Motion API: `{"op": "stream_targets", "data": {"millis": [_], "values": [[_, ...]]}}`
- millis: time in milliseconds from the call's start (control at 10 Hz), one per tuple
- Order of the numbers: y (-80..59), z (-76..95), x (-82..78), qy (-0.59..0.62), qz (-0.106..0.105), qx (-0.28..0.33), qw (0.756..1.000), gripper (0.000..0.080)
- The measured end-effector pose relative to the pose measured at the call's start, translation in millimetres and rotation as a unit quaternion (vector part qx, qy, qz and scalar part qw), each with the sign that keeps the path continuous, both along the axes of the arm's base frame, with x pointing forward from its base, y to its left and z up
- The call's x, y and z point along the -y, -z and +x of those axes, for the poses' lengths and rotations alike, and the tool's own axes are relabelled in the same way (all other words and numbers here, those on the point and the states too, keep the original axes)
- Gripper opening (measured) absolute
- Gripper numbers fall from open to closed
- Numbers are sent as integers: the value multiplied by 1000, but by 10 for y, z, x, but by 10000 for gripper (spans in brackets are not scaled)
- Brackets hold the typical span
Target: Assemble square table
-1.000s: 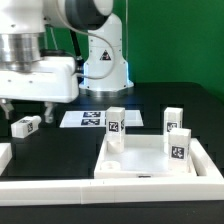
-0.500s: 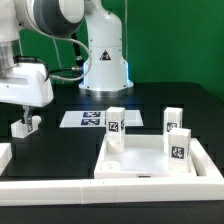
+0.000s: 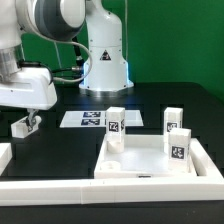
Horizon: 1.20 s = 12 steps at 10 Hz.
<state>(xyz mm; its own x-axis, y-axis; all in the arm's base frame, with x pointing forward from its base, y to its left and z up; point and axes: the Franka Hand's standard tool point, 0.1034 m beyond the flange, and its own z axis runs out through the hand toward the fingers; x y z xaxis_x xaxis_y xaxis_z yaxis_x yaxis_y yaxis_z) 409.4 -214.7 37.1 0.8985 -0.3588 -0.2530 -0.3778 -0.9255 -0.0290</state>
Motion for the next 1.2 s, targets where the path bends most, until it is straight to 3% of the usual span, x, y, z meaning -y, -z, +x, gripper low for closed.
{"op": "stream_targets", "data": {"millis": [200, 300, 600, 800, 900, 1200], "values": [[63, -94, 86, 10, 32, -57, 998, 649], [50, -113, 45, 24, 56, -96, 993, 649], [79, -118, -60, 29, 99, -183, 978, 649], [86, -221, -95, 27, 132, -254, 958, 649], [104, -217, -77, 27, 140, -277, 950, 649], [134, -211, -68, 26, 139, -278, 950, 649]]}}
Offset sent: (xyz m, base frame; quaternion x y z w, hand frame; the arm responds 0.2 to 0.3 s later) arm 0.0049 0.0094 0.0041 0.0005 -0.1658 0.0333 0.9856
